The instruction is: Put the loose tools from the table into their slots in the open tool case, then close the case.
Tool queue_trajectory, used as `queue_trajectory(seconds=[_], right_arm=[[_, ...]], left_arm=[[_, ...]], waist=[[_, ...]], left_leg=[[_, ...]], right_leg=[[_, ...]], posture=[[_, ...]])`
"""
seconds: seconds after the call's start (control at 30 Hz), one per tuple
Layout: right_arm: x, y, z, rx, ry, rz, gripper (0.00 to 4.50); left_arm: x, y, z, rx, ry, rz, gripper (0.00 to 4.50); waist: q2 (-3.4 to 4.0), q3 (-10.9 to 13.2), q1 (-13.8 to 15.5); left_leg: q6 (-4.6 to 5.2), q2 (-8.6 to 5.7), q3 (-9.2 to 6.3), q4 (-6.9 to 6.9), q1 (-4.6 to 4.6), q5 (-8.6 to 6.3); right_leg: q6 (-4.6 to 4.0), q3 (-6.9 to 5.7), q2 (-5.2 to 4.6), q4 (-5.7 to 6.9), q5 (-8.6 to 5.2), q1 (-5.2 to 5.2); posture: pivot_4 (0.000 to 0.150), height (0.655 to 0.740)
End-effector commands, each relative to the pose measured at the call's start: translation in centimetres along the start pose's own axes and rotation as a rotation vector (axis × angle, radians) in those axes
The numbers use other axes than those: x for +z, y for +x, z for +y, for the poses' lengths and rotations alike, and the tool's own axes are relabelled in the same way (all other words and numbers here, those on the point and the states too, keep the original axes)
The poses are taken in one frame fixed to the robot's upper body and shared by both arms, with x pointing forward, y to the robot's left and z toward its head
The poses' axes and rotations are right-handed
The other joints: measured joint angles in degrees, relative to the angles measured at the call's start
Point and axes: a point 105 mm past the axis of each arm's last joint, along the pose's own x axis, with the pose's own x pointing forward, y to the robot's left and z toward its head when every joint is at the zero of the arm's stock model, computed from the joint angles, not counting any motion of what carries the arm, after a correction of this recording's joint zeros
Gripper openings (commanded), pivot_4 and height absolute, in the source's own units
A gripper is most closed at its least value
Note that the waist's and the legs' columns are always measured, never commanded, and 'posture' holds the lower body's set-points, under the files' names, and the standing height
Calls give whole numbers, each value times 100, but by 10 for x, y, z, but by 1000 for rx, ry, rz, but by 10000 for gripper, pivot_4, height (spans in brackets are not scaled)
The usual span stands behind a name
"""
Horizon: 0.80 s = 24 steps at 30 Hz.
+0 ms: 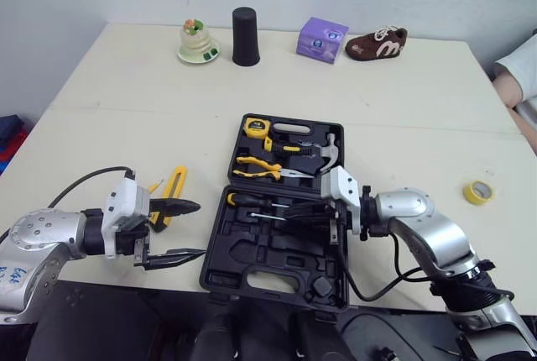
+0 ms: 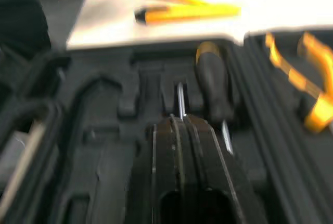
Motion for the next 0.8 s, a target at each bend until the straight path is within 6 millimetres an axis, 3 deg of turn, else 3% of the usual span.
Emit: queue_trajectory(seconds=[0.03, 0.3, 0.53, 0.63, 0.8], right_arm=[[-8, -4, 2, 29, -89, 28, 1289], [-51, -8, -3, -22, -10, 121, 1289], [-73, -6, 4, 10, -6, 241, 1289], [-74, -2, 6, 29, -31, 276, 1289], [-59, 1, -2, -9, -59, 235, 1289]], left_arm=[[6, 0, 0, -1, 20, -9, 45000], [5, 3, 0, -5, 19, -4, 45000], [3, 2, -2, -9, 16, 8, 45000], [2, 0, 0, -1, 21, 18, 45000], [2, 2, 3, 7, 33, 10, 45000]], waist=[[0, 0, -10], [-3, -2, 1], [-11, -8, -1], [-24, -16, -2], [-35, -23, -16]], left_leg=[[-4, 1, 0, -1, 0, 2], [-8, 3, -2, 0, 26, 5], [2, 5, -17, -31, 175, -30], [2, 6, -18, -36, 198, -38], [-2, 12, -20, -40, 198, -41]], right_leg=[[0, 1, 2, 2, 0, -2], [-1, -2, 2, 0, 1, 27], [-8, -18, -1, -51, -3, 192], [-15, -20, -4, -57, -6, 216], [-26, -22, -4, -59, -7, 215]], posture=[[1500, 7400], [1500, 7400], [1500, 7400], [1500, 7400], [1500, 7400]])
